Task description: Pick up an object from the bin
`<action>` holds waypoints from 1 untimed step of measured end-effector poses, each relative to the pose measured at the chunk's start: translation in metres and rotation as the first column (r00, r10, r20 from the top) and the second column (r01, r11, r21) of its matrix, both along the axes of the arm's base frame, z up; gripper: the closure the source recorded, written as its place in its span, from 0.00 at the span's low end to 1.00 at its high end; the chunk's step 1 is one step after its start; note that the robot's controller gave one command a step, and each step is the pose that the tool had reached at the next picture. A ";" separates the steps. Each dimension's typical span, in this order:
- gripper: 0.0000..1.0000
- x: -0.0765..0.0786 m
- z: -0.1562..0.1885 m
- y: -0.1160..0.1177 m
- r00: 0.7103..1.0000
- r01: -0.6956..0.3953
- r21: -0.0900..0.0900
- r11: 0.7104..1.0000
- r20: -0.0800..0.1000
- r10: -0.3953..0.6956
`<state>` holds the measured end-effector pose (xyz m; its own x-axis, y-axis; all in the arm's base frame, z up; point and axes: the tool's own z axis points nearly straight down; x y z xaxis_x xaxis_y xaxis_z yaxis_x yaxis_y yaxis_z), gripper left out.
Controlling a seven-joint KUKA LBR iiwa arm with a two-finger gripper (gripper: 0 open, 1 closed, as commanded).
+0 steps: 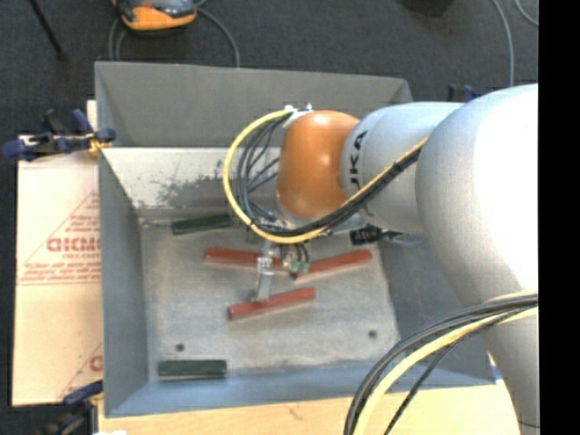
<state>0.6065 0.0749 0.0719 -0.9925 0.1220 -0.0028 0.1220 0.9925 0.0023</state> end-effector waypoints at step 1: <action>0.00 -0.025 0.000 -0.013 0.993 -0.121 -0.002 0.993 0.004 0.121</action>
Offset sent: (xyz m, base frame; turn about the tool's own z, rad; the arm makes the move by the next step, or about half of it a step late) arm 0.0000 0.0000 0.0000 0.0000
